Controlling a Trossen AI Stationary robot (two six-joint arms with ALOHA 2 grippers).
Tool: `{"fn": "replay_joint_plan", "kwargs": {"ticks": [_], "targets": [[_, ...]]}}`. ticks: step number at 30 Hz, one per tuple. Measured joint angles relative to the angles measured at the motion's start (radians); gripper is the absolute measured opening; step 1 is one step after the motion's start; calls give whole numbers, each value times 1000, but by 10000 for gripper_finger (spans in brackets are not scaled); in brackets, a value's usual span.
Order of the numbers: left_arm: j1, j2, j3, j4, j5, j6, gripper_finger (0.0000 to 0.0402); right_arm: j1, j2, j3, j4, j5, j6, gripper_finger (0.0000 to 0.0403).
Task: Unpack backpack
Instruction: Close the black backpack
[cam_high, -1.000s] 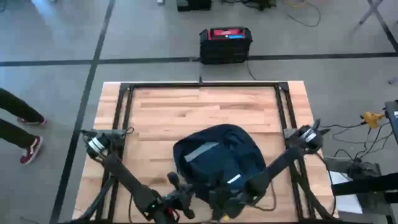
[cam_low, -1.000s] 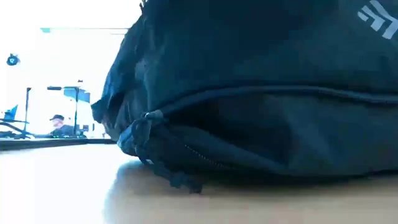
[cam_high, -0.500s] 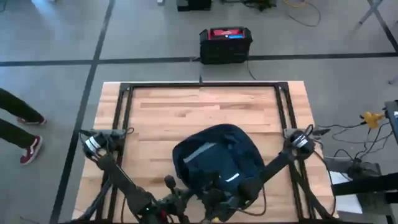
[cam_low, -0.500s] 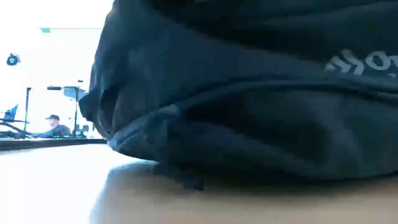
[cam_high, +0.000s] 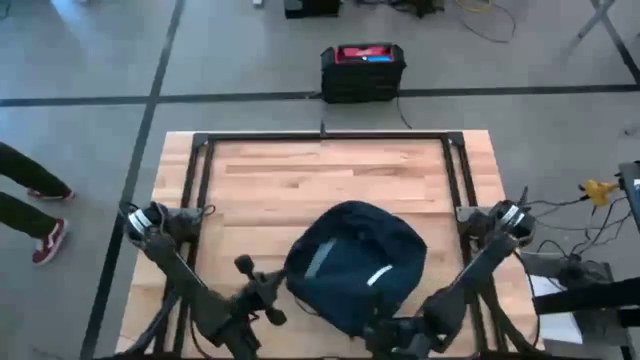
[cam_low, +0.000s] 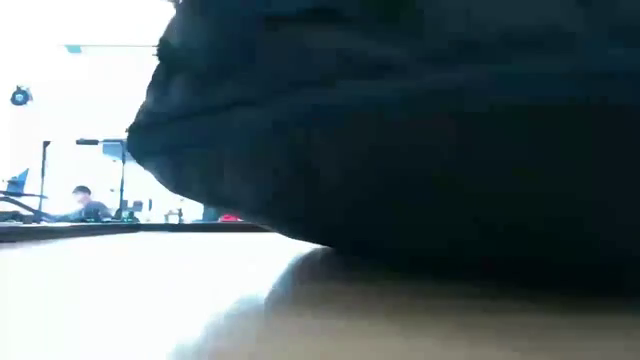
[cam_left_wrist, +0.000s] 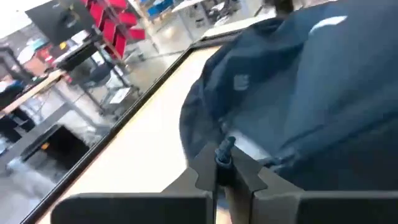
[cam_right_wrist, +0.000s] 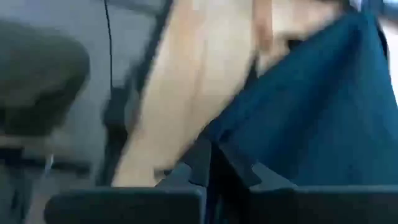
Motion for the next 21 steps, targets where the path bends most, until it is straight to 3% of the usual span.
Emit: {"fn": "replay_joint_plan", "kwargs": {"ticks": [5,9,12,17,21], "targets": [[-15,-28,-66,19,-22,-111,0,64,-91,-9,-452,119,357,0],[-17,-29,-113,280,-95,7,0,87,-170,-50,-644,211,564,2],[-17,-11,-153,665,-70,334,0,75,-208,-56,-585,207,478,17],[26,25,-223,1313,-12,870,0,-23,-196,-56,-234,184,130,85],[67,32,-245,1493,64,1054,0,-97,-132,-57,34,143,-100,156]]}}
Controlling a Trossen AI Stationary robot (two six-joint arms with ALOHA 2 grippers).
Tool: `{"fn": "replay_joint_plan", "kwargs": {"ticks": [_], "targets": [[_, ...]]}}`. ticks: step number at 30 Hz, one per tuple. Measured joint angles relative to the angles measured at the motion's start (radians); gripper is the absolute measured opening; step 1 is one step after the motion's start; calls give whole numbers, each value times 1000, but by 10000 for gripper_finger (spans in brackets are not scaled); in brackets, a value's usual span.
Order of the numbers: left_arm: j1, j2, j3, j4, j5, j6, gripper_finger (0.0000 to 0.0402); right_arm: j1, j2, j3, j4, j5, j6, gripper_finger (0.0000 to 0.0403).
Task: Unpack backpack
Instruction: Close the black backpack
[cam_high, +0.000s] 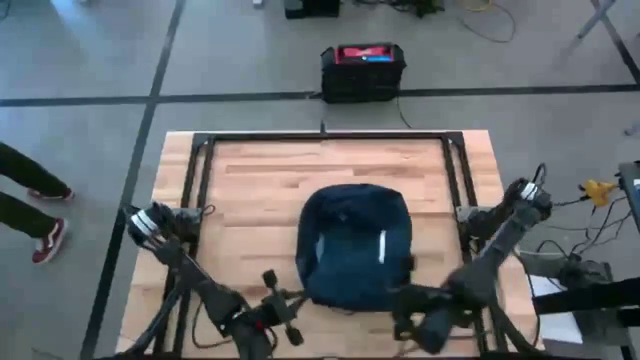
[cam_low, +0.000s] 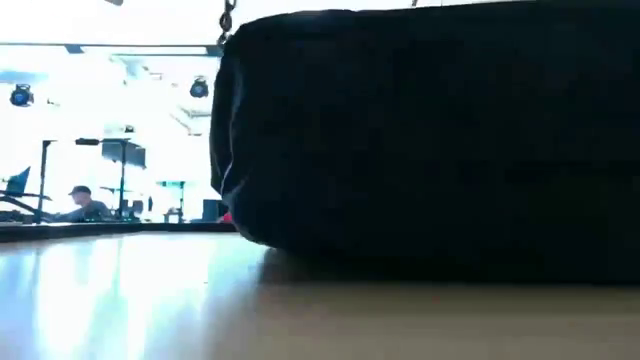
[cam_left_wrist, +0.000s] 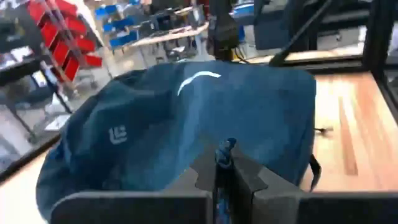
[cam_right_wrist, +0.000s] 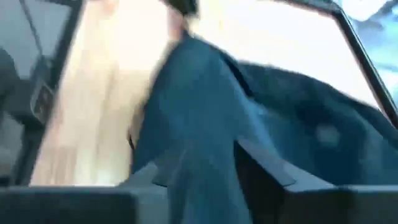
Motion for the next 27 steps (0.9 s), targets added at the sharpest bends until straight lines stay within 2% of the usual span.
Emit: {"fn": "replay_joint_plan", "kwargs": {"ticks": [4,9,15,21,25,27], "targets": [[36,-1,9,8,54,39,0,-55,75,1,257,7,-150,206],[46,-4,27,9,74,99,0,-114,204,1,484,14,-246,218],[26,-39,24,10,62,101,0,-163,306,-2,512,32,-196,187],[22,-40,14,4,63,75,0,-177,341,3,603,48,-192,149],[22,-40,11,-4,56,65,0,-190,354,3,601,144,-171,116],[18,-41,11,1,53,59,0,-189,354,3,602,155,-171,98]]}}
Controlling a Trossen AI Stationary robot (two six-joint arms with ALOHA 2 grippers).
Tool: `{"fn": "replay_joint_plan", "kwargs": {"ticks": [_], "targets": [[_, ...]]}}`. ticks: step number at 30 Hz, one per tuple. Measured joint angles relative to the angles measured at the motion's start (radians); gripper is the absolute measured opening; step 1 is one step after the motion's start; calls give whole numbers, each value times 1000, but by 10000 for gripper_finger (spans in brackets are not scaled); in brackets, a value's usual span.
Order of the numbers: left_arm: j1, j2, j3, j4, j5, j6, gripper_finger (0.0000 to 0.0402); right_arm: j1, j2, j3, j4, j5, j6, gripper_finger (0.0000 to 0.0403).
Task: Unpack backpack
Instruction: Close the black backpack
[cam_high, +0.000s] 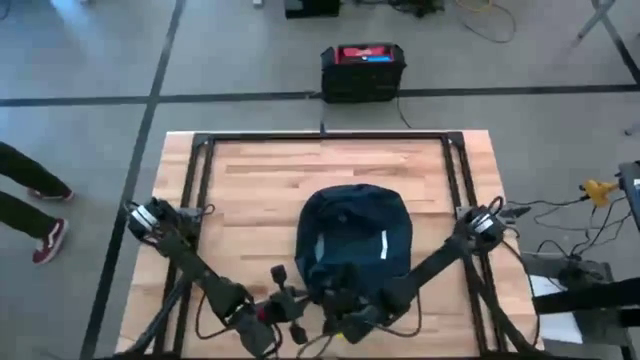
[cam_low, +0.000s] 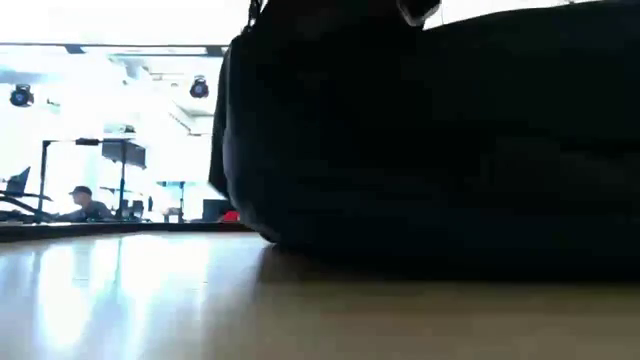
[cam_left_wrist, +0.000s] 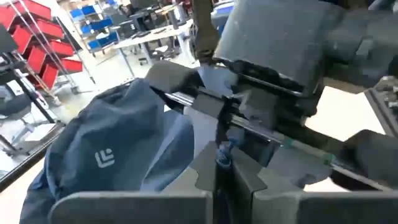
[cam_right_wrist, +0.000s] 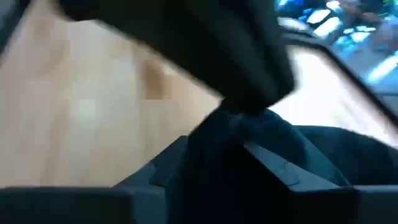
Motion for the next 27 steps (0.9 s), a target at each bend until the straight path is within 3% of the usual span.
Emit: {"fn": "replay_joint_plan", "kwargs": {"ticks": [5,9,18,22,27], "targets": [[-2,-12,0,-46,-2,-4,0,3,-1,-1,-9,-38,-2,24],[-2,-30,0,-180,-27,-67,0,14,-4,-1,-24,-166,25,11],[18,-77,-16,-778,-77,-618,0,155,-110,-2,-236,-282,89,3],[29,-118,-47,-895,-94,-724,0,239,-192,-2,-443,-264,220,1],[47,-187,-130,-896,-95,-770,0,344,-289,-2,-897,-139,623,1]]}}
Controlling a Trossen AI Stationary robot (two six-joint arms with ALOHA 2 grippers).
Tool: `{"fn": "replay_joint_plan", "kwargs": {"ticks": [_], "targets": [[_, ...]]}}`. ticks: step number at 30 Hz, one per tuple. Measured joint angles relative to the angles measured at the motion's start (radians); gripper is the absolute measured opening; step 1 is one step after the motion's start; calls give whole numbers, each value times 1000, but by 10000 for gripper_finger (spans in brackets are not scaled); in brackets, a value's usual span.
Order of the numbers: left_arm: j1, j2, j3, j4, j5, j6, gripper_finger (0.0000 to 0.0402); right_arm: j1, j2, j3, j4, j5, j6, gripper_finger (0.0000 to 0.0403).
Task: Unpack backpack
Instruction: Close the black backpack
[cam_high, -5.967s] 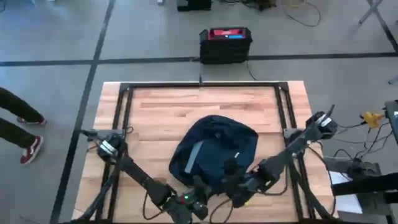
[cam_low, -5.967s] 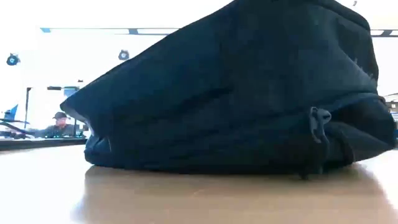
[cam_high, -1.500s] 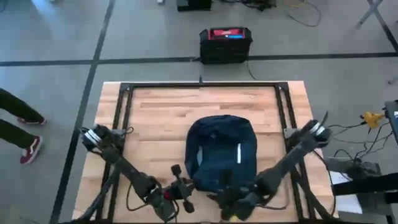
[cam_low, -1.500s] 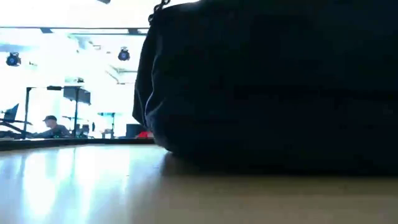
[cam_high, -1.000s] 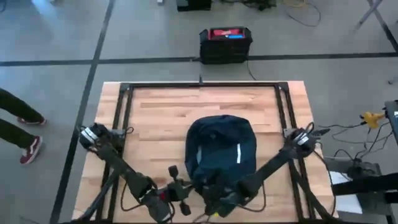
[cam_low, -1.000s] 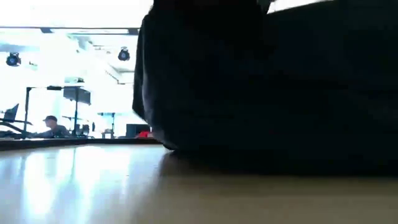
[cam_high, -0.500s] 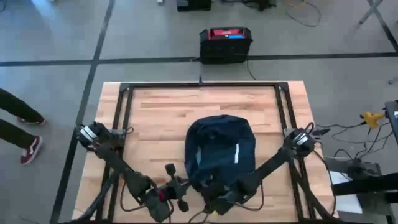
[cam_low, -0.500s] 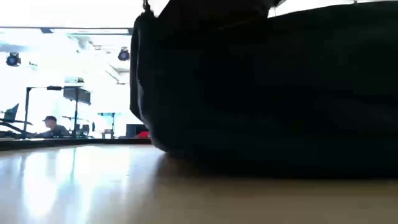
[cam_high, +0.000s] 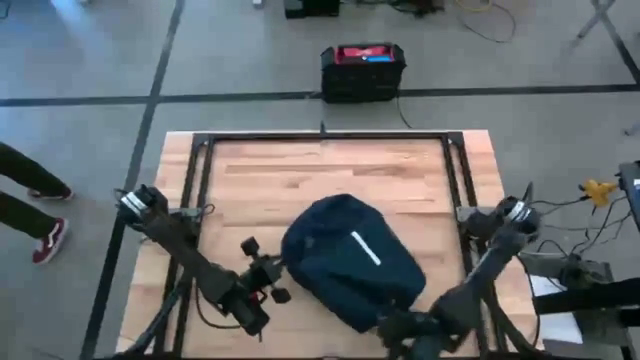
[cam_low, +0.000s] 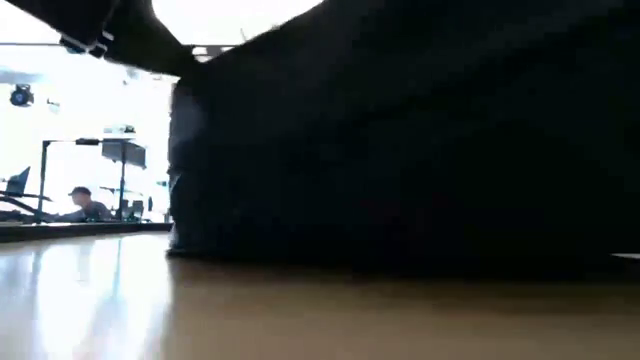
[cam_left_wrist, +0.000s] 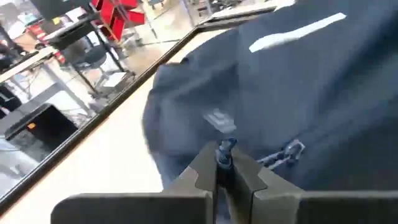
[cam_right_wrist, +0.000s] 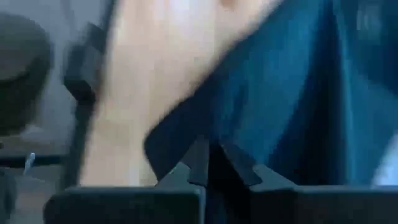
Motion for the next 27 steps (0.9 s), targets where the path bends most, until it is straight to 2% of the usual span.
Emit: {"fn": "replay_joint_plan", "kwargs": {"ticks": [4,6,8,12,19,22,27], "targets": [[3,-67,-90,9,-3,-62,0,78,-42,-1,-332,62,359,1],[2,-99,-128,31,-8,-97,0,106,-57,-7,-396,82,443,0],[3,-136,-169,75,-11,-96,0,109,-77,-18,-389,95,445,0],[3,-175,-216,216,-4,60,0,70,-93,-34,-320,67,323,0],[5,-257,-252,226,-8,167,0,-57,-98,-57,-308,-26,169,10],[3,-268,-266,211,-12,192,0,-110,-97,-58,-229,-70,24,39],[1,-270,-289,219,-6,204,0,-221,-93,-59,-85,-162,-207,111]]}}
